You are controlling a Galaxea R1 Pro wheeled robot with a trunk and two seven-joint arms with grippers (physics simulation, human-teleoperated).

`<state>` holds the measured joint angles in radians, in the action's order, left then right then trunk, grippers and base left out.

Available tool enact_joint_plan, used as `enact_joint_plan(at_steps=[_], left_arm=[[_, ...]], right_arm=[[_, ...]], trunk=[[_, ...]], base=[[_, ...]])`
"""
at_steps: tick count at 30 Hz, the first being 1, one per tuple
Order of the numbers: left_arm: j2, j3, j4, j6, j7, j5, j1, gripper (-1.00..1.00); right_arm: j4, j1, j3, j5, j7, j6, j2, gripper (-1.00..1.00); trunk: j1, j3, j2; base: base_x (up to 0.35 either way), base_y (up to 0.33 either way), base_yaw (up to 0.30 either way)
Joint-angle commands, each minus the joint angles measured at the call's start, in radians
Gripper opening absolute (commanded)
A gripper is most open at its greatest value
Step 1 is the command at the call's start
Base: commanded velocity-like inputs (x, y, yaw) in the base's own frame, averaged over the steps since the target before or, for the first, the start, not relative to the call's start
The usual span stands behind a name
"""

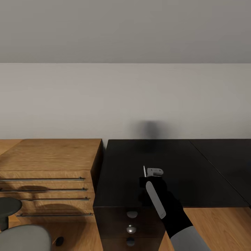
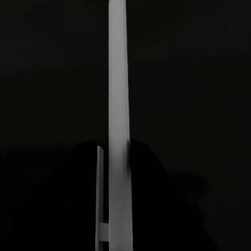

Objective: In the bedroom, organize the workspace by keeping the computer under the desk, ensuring the monitor is on the desk, placing the keyboard on the desk next to the monitor, placing the mouse on the desk next to the keyboard, moving the folder from the swivel chair onto the desk next to the mouse, stacking the notebook on top of the folder with the pen on top of the notebook, and positioning the swivel chair next to the desk.

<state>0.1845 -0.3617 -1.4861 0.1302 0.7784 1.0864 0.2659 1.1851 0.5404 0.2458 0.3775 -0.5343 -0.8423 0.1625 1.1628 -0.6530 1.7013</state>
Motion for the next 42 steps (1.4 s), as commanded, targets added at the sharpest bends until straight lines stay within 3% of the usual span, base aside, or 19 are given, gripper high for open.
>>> enact_joint_plan(at_steps=[1, 12, 36, 42], left_arm=[[0.001, -0.001, -0.002, 0.004, 0.005, 0.002, 0.0, 1.0], [0.001, -0.002, 0.002, 0.005, 0.0, -0.002, -0.001, 1.0], [0.003, 0.0, 0.004, 0.005, 0.0, -0.005, 0.0, 1.0], [0.002, -0.006, 0.004, 0.004, 0.003, -0.011, 0.0, 1.0]], right_arm=[[0.001, 0.001, 0.001, 0.014, -0.011, -0.001, 0.0, -1.0], [0.001, 0.001, -0.014, 0.014, -0.011, -0.001, -0.001, -1.0], [0.006, 0.001, -0.017, 0.013, -0.012, -0.001, -0.001, -1.0], [0.094, -0.002, -0.02, 0.01, -0.012, -0.015, -0.003, -1.0]], trunk=[[0.0, -0.001, 0.0], [0.0, -0.001, 0.0], [-0.092, 0.074, -0.168], [-0.115, 0.093, -0.21]], base=[[0.0, 0.0, 0.0], [0.0, 0.0, 0.0], [0.0, 0.0, 0.0], [0.0, 0.0, -0.056]])
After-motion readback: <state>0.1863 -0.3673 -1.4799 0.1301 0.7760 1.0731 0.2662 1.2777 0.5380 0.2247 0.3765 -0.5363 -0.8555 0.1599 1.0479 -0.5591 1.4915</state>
